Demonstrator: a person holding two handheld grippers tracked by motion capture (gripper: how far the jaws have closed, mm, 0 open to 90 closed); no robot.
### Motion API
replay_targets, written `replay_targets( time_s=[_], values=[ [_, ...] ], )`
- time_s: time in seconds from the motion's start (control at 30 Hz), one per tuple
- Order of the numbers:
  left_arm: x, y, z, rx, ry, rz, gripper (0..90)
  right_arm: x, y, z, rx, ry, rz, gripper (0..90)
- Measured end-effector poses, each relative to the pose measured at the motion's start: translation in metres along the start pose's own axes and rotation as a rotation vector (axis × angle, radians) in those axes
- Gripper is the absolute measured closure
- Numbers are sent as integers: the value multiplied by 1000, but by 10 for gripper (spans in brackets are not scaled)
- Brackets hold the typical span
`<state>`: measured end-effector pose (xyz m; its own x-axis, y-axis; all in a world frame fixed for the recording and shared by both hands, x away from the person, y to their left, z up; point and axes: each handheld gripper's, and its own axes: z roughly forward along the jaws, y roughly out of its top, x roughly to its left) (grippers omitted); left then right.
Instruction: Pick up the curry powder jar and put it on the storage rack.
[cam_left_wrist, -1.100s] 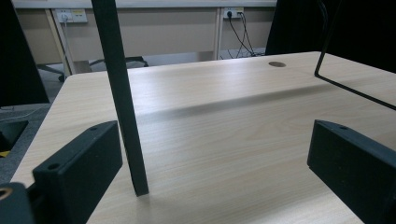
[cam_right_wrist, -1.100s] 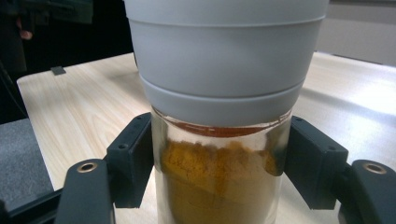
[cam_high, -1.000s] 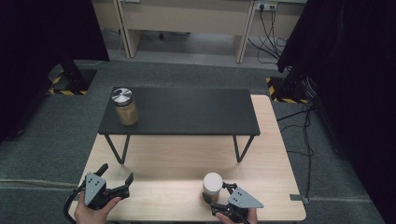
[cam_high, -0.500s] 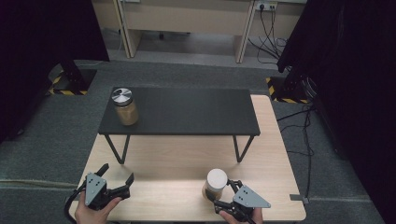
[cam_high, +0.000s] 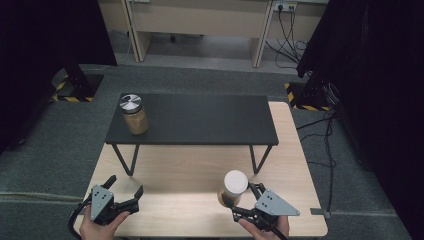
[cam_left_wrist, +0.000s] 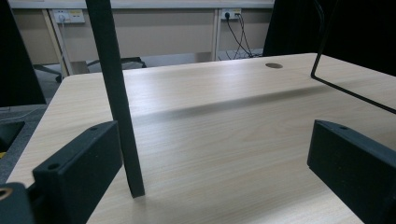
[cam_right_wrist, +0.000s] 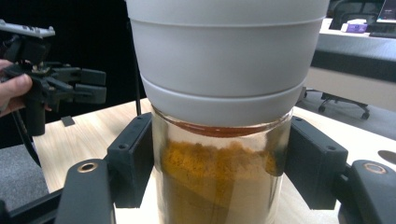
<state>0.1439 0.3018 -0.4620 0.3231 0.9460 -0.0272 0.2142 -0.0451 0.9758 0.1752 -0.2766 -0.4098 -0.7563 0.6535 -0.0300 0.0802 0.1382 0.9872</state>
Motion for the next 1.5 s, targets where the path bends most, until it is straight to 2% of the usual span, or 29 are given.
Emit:
replay_targets(
  time_s=[0.17, 0.4, 0.43, 0.47, 0.5, 0.57, 0.73, 0.93, 1.27, 1.3, 1.5],
  values=[
    [0, 0, 0, 0, 0, -1, 20, -3, 12, -1, -2, 0, 0, 321],
    [1, 0, 0, 2, 2, -4, 21, -14, 44, -1, -12, 1, -5, 321],
    [1, 0, 0, 1, 2, -5, 21, -14, 44, -1, -12, 1, -5, 321],
    [1, 0, 0, 1, 3, -5, 20, -16, 53, 0, -14, -2, -18, 321],
    [1, 0, 0, 1, 3, -5, 21, -16, 53, 0, -14, -2, -18, 321],
    [2, 0, 0, 1, 3, -6, 20, -21, 65, 1, -18, 1, -28, 321],
    [2, 0, 0, 1, 1, -5, 21, -24, 78, 3, -16, -3, -41, 321],
    [2, 0, 1, 5, 0, -4, 20, -31, 89, 7, -27, 4, -34, 321],
    [2, 0, 1, 5, 1, -3, 20, -39, 114, 20, -35, -12, -45, 321],
    [2, 0, 1, 6, 0, -3, 20, -43, 121, 25, -37, -21, -44, 321],
    [2, 0, 0, 2, 0, -7, 21, -51, 132, 41, -22, -46, -39, 321]
  ],
)
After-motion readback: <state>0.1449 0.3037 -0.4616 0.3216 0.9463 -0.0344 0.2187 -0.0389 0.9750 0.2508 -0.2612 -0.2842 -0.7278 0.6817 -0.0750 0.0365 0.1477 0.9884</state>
